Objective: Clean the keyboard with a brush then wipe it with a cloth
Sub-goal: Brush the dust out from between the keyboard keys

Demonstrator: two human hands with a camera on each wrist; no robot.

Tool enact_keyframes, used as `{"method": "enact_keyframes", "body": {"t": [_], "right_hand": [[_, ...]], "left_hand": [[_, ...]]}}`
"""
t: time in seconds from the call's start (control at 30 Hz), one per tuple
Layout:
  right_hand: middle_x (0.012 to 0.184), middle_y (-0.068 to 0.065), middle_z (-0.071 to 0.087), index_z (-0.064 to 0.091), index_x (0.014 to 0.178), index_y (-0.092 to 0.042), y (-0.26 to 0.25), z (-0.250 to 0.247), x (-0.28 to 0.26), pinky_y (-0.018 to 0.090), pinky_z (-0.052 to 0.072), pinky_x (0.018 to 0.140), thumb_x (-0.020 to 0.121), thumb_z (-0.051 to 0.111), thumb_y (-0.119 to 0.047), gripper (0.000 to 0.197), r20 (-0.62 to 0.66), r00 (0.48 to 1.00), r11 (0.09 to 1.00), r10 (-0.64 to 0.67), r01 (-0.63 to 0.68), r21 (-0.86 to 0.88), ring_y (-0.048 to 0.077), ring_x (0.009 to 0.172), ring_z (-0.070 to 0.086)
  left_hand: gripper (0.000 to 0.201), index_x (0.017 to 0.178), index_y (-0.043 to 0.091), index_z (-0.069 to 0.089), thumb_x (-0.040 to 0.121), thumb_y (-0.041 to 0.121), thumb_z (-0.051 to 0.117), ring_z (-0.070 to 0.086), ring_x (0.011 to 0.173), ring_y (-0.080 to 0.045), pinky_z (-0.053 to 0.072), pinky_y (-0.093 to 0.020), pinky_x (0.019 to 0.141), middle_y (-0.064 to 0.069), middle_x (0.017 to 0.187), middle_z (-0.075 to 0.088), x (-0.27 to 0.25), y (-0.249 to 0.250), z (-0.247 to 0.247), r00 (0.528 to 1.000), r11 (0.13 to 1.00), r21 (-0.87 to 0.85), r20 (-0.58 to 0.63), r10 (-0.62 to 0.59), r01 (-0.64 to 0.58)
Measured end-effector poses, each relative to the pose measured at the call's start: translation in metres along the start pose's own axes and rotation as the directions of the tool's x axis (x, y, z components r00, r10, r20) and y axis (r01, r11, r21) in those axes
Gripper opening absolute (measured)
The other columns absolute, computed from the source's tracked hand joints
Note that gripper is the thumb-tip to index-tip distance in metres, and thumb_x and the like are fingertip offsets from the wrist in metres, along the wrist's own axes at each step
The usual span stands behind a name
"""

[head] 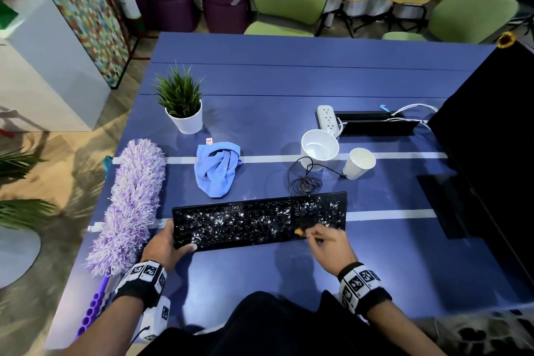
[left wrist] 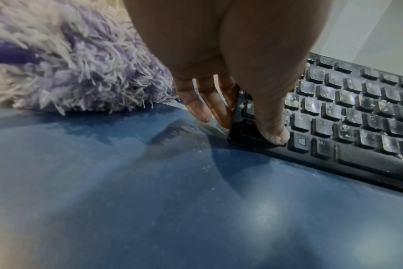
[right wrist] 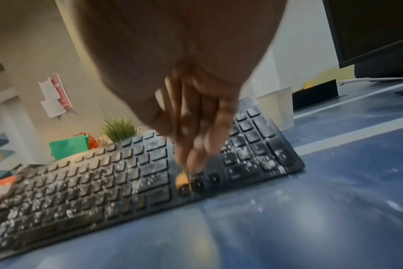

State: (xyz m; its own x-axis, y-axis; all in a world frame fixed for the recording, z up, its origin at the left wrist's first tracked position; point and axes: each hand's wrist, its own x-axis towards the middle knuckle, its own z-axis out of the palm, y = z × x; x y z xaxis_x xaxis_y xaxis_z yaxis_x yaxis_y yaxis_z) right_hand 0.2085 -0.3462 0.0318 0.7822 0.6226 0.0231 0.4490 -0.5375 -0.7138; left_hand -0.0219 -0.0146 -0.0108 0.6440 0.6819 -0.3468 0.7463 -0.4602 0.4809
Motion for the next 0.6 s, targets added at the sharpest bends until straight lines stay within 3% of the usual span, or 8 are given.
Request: {"method": "enact_keyframes", "body": {"t": [0.07,0.13,0.27,0.43,0.5,0.6], "right_hand": [[0.070,-0.010,0.071,0.069,0.084,-0.028,0.004,0.003,0.000,0.028,0.056,0.054,0.087,0.063,-0.018,0.012,-0.002,1.000,1.000,0.000,0.000,-0.008,0.003,0.057,0.063],[0.077,-0.013,0.071,0.070,0.091,-0.027,0.002,0.000,0.001,0.025,0.057,0.061,0.089,0.062,-0.019,0.011,-0.075,0.997,0.999,-0.019,0.022,0.039,0.000,0.067,0.065],[0.070,-0.014,0.070,0.070,0.083,-0.033,0.005,-0.003,0.003,0.030,0.057,0.059,0.085,0.065,-0.027,0.008,-0.081,0.990,0.993,0.114,-0.117,-0.035,0.007,0.063,0.065],[0.085,-0.009,0.073,0.075,0.095,-0.018,-0.012,-0.004,0.009,0.010,0.049,0.064,0.087,0.068,-0.019,0.010,-0.153,0.987,0.990,-0.037,0.057,0.131,-0.007,0.066,0.062],[0.088,-0.004,0.074,0.075,0.094,-0.013,-0.014,-0.001,0.012,0.014,0.052,0.069,0.086,0.069,-0.017,0.011,-0.204,0.979,0.987,-0.015,0.047,0.152,-0.005,0.071,0.065],[0.088,-0.001,0.073,0.075,0.090,-0.013,-0.002,-0.003,0.014,0.024,0.055,0.075,0.087,0.066,-0.020,0.012,-0.334,0.942,0.996,0.026,0.002,0.084,0.011,0.078,0.069]], "left_hand": [[0.065,0.114,0.023,0.042,0.066,0.041,0.082,0.067,0.092,-0.027,0.052,-0.036,0.079,-0.008,0.103,0.071,-0.001,0.002,0.000,1.000,1.000,0.001,-0.009,0.004,-0.004],[0.067,0.117,0.019,0.042,0.067,0.038,0.082,0.067,0.092,-0.029,0.050,-0.034,0.079,-0.010,0.104,0.070,-0.003,0.004,0.001,1.000,1.000,-0.005,-0.021,0.009,-0.009],[0.069,0.120,0.016,0.042,0.068,0.034,0.083,0.067,0.094,-0.030,0.048,-0.034,0.079,-0.012,0.105,0.070,-0.005,0.006,0.000,1.000,1.000,-0.003,-0.024,0.009,-0.009],[0.069,0.120,0.017,0.043,0.067,0.034,0.083,0.067,0.093,-0.030,0.048,-0.035,0.080,-0.012,0.104,0.070,-0.006,0.007,-0.001,1.000,1.000,-0.011,-0.029,-0.002,0.001],[0.069,0.120,0.017,0.043,0.067,0.034,0.083,0.067,0.093,-0.030,0.049,-0.036,0.080,-0.012,0.104,0.070,-0.006,0.007,-0.001,0.999,1.000,-0.011,-0.034,-0.001,0.001],[0.070,0.121,0.018,0.043,0.067,0.036,0.083,0.066,0.094,-0.030,0.049,-0.036,0.082,-0.012,0.104,0.070,-0.006,0.008,-0.003,1.000,1.000,-0.013,-0.024,-0.008,0.007]]}}
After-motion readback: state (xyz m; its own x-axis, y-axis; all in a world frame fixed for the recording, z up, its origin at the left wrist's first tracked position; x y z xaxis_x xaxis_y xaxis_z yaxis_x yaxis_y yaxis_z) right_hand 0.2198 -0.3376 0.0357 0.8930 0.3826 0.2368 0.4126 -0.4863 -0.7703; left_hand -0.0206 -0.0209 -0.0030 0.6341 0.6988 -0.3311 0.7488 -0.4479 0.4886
